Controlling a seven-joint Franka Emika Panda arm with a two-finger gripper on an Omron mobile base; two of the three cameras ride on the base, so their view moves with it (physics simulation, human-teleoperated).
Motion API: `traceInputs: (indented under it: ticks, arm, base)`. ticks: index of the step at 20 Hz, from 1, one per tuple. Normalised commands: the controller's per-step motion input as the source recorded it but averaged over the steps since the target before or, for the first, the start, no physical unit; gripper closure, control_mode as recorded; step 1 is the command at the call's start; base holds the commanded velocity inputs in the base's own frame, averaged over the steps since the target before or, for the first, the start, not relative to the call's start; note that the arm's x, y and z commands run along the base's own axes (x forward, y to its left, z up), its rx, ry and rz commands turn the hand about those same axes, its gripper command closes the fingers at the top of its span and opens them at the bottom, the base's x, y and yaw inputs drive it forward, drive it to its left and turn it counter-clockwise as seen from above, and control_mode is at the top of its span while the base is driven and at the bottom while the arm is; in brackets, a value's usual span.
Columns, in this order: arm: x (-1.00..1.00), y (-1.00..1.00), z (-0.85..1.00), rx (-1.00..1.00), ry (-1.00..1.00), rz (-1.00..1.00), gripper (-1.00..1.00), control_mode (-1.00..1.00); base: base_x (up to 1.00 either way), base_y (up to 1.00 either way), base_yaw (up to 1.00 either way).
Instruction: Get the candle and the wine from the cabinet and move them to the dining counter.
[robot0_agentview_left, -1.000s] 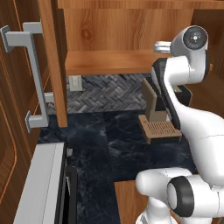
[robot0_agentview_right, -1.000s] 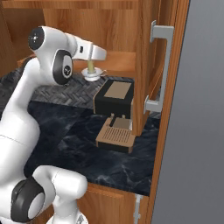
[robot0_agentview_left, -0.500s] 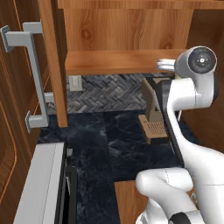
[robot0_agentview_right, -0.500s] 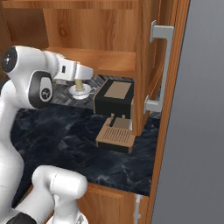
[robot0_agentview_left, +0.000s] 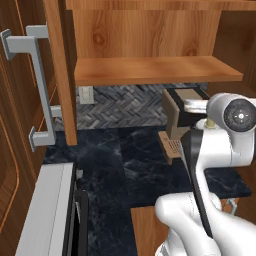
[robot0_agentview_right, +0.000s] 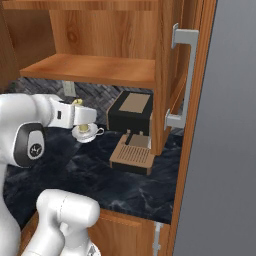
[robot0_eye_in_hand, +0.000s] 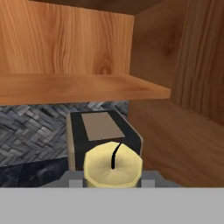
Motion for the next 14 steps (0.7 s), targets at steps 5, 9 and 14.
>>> traceInputs:
  ticks: [5, 9, 14]
  arm:
    - [-0.54, 0.03, -0.39, -0.04, 0.05, 0.00, 1.00, -1.00]
    - [-0.13, 0.08, -0.11, 0.00, 0.06, 0.00, 1.00, -1.00]
    - [0.00, 0.00, 0.00, 0.00, 0.00, 0.00, 1.00, -1.00]
  base:
    - [0.00, 0.00, 0.00]
    - [0.00, 0.00, 0.00]
    - [0.00, 0.00, 0.00]
